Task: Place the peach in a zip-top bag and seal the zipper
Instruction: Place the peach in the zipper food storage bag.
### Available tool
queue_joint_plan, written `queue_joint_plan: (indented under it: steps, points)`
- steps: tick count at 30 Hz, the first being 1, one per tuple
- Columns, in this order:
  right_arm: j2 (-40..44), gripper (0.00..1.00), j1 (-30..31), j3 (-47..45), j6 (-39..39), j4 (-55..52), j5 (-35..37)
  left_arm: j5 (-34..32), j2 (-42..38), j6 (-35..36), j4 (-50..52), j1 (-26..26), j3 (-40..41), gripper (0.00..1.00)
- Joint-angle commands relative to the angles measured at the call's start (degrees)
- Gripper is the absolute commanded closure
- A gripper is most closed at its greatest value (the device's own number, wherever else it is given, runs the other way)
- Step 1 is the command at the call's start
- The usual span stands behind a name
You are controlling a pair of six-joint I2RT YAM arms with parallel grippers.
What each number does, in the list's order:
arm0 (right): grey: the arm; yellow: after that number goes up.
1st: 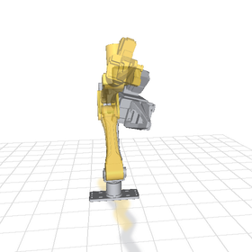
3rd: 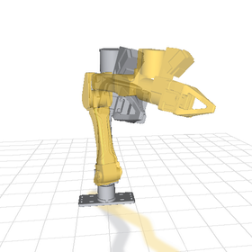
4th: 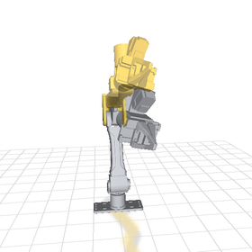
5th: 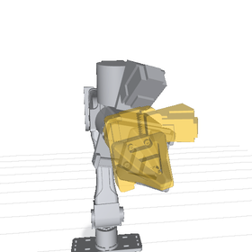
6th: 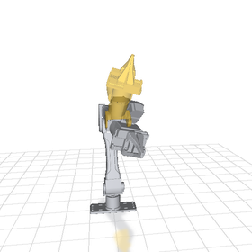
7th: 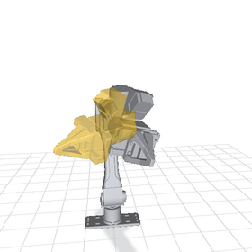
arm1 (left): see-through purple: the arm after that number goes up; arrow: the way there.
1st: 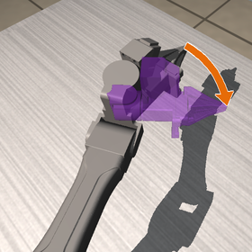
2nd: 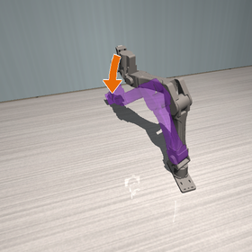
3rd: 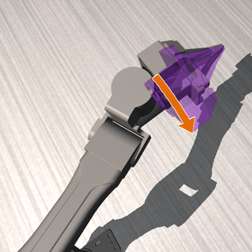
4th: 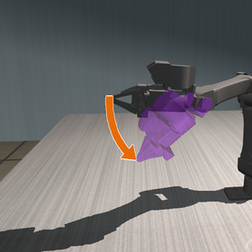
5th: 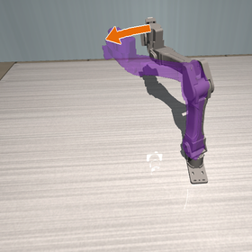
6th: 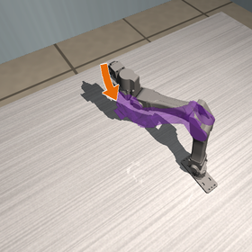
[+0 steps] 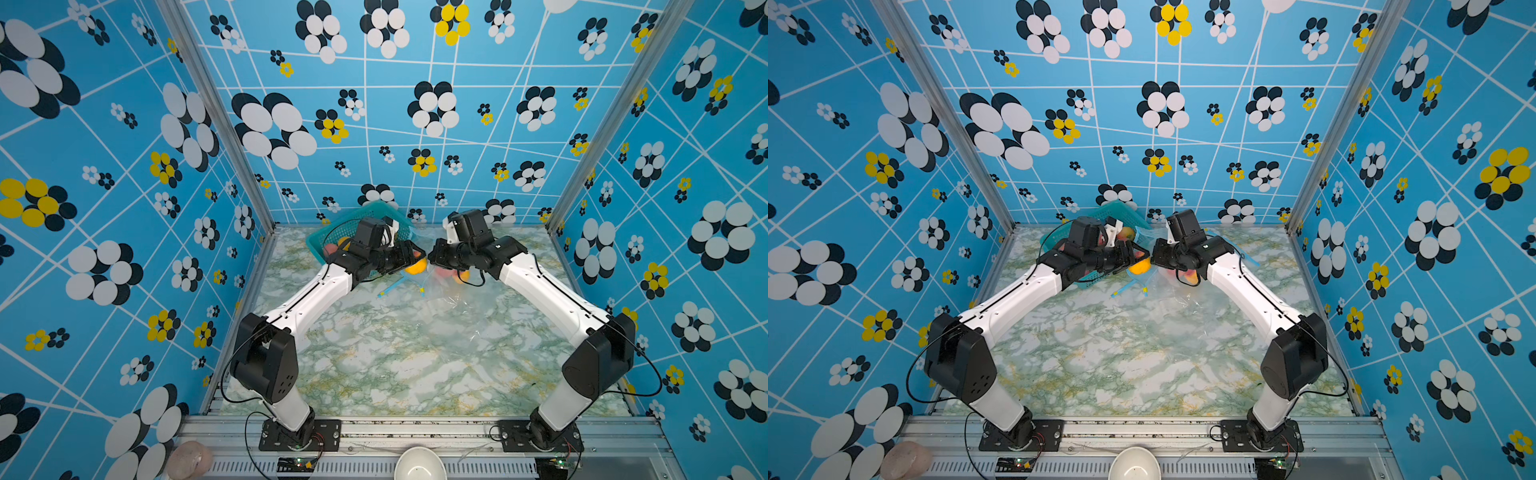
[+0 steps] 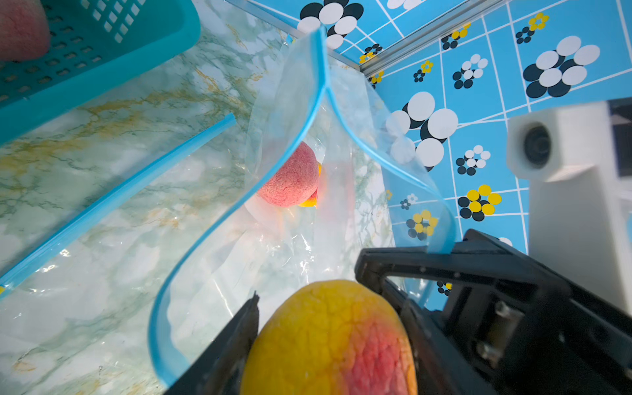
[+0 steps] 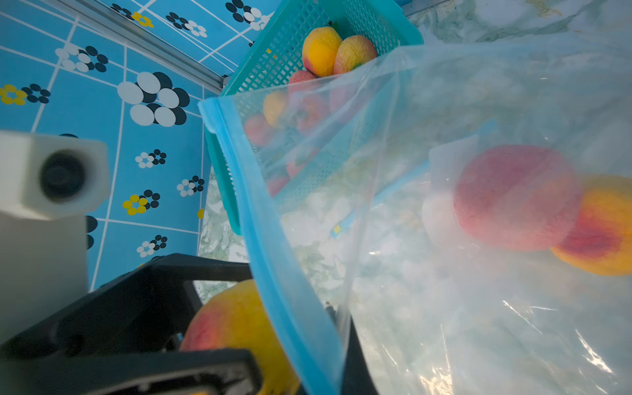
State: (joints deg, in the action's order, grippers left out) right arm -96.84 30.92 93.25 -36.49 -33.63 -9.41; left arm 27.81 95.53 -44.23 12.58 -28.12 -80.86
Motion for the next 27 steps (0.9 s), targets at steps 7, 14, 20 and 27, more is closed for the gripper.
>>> queue_joint_plan:
  steps: [7, 14, 20, 27]
  points:
    - [2.89, 1.0, -0.33, -0.59, -1.48, 1.63, -2.37, -4.61, 2.3, 2.92, 3.77, -1.63, -3.59, 0.26]
    - [2.69, 1.0, -0.31, -1.07, -1.43, 1.81, -1.75, -6.09, 0.33, 4.75, 6.32, -2.23, -6.4, 0.21]
    - [2.34, 1.0, -0.33, -3.25, -1.22, 2.03, -1.15, -8.34, -1.92, 7.96, 9.62, -2.12, -8.56, 0.22]
    - [2.45, 1.0, -0.35, -4.25, -0.2, 1.28, 0.33, -14.8, -3.45, 15.25, 15.79, 0.95, -10.46, 0.33]
